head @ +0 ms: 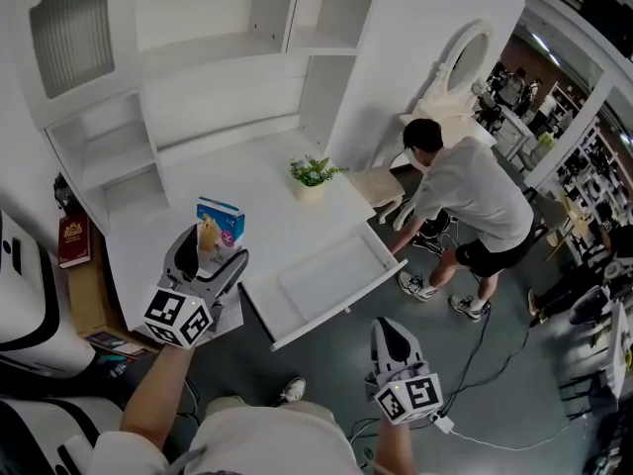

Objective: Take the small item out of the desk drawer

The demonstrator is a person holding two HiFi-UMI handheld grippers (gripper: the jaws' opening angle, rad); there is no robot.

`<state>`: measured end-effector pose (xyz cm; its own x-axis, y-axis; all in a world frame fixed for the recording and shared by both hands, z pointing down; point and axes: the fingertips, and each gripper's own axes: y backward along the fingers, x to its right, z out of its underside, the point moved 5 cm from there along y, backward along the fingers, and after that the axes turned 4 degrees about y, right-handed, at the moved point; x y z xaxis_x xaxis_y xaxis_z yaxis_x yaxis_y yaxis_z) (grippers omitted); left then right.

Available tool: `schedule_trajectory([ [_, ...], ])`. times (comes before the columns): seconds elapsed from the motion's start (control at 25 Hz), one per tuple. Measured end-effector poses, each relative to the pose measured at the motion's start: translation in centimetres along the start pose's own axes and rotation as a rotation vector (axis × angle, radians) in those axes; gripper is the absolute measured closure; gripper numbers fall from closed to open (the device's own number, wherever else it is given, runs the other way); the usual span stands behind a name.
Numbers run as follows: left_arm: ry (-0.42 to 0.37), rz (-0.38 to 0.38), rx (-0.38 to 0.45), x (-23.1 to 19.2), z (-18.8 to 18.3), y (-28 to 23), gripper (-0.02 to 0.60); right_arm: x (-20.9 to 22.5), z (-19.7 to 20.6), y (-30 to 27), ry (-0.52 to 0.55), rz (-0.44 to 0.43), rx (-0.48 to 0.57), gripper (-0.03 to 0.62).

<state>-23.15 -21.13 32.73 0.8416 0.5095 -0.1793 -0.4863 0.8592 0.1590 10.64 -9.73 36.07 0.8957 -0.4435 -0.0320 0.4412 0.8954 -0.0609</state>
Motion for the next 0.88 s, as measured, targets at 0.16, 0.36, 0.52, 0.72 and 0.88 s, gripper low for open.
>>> schedule_trajectory([
  [0.16,-0.009,-0.044,0.041,-0.5,-1.6,1.5,0.138,1.8,-0.3,0.2,0.004,0.032,0.009,0.585],
  [0.36,-0.008,-0.114,0.087,-1.4,-2.8,3.7,0.138,3.9,-0.3,0.5,0.0,0.073,0.016,0.585],
  [0.52,-0.012,-0.158,0.116,-2.0,-3.2,5.5,0.138,5.1,-0.3,0.5,-0.004,0.095,0.019,0.585],
  [0.72,-0.019,-0.201,0.133,-2.3,-3.1,7.7,0.138,5.8,-0.5,0.4,-0.004,0.107,0.019,0.585],
  [0.88,0.008,-0.219,0.139,-2.0,-2.9,9.3,0.138,6.1,-0.1,0.2,-0.011,0.114,0.005,0.585],
])
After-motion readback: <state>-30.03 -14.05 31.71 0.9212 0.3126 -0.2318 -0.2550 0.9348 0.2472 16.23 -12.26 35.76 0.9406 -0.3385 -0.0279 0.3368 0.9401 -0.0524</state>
